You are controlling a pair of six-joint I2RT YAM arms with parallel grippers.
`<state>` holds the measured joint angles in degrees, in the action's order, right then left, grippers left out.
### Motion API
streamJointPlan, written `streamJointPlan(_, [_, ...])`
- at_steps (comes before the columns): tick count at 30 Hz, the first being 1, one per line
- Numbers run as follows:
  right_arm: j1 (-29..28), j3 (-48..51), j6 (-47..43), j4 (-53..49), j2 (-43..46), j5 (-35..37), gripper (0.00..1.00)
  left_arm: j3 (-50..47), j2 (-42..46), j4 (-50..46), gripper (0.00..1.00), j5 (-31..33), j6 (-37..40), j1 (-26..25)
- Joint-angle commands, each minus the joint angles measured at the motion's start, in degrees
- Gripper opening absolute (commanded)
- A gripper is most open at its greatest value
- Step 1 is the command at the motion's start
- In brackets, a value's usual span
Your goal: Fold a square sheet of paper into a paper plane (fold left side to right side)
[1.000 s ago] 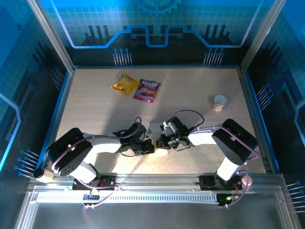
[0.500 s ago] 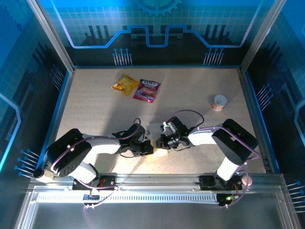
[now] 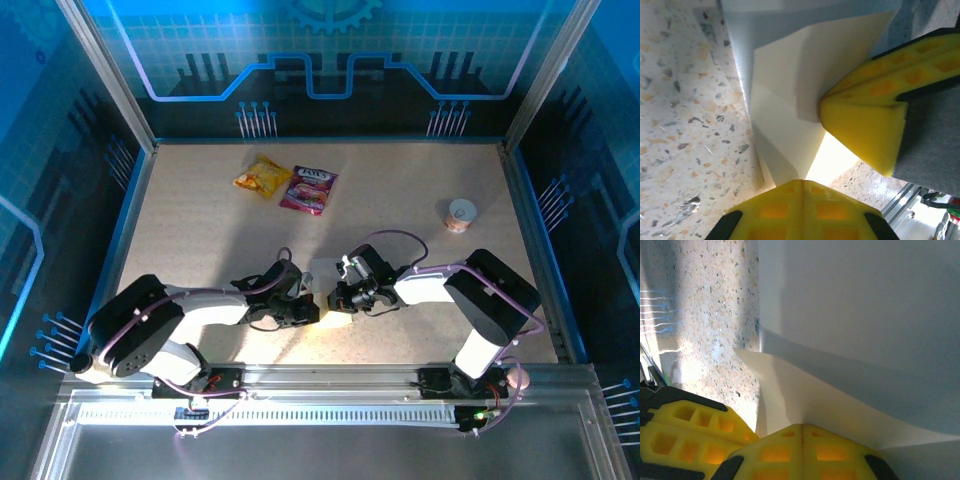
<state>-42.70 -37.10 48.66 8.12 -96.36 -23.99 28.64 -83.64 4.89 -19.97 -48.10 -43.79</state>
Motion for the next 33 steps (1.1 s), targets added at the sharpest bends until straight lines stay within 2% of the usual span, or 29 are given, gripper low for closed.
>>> streamJointPlan(1, [-1.43, 1.14, -0.15, -7.35, -2.12, 2.29, 0.0, -0.44, 2.63, 0.4, 0.01, -0.63, 0.55, -0.98])
streamJointPlan(7, [-1.42, 1.2, 0.06, -7.38, -2.19, 2.42, 0.0, 0.83, 3.71, -1.55, 0.01, 0.1, 1.63, -2.99])
streamJointPlan(14, [-1.45, 1.33, -0.05, -7.5, -2.37, 2.44, 0.0, 1.8, -0.66, -0.72, 0.01, 0.19, 1.68, -4.11])
streamJointPlan(33, [-1.42, 1.15, -0.5, -8.14, -2.61, 2.59, 0.0, 1.97, -0.31, -2.6, 0.01, 5.72, 1.39, -4.1])
